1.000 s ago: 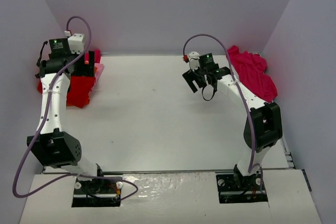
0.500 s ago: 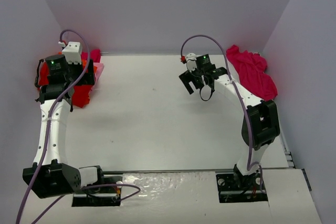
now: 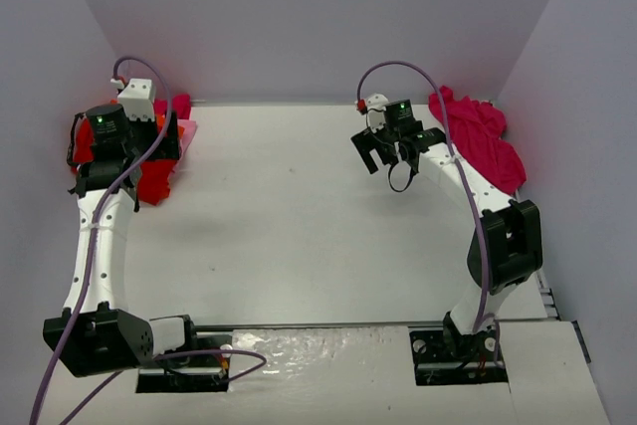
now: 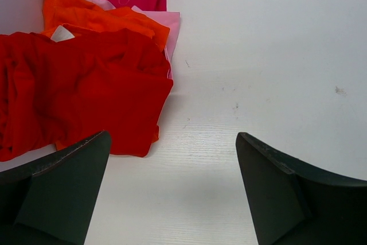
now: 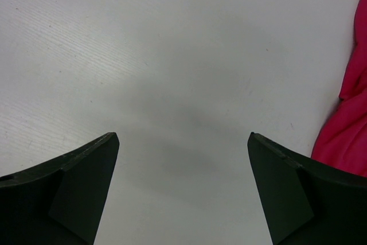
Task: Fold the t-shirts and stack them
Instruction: Put the neatly folded tshirt into the corner of the board with the left arm
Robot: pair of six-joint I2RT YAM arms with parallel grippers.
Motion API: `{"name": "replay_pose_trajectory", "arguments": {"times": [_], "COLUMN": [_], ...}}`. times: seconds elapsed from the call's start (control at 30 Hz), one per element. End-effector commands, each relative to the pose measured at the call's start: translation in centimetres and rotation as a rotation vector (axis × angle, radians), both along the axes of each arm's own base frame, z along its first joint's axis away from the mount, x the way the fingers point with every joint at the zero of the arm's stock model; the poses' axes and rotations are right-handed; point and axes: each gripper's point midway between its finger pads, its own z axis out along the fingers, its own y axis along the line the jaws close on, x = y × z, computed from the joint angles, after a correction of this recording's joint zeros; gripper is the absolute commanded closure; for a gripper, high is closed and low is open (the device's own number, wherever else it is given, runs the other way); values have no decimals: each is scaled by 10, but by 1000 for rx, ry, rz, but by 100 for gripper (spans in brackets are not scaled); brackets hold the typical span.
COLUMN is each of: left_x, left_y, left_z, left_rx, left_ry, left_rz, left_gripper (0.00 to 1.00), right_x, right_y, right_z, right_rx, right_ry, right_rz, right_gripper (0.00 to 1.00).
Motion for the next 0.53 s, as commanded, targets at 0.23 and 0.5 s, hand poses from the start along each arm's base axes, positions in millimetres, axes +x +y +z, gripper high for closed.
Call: {"name": "replay_pose_trajectory", "arguments": {"times": [0.23, 0.5], "left_x": [8, 2], "left_y": [-8, -16], "left_z": [24, 17], "left_rx": [-8, -32], "left_ry": [-114, -129], "left_rz": [-45, -72], "left_gripper": [11, 11], "right_x": [3, -2], "right_y": [-24, -31], "right_z": [54, 58], "right_rx": [-37, 37], "right_ry": [-159, -159], "right_rz": [-85, -59], "right_gripper": [6, 8]}}
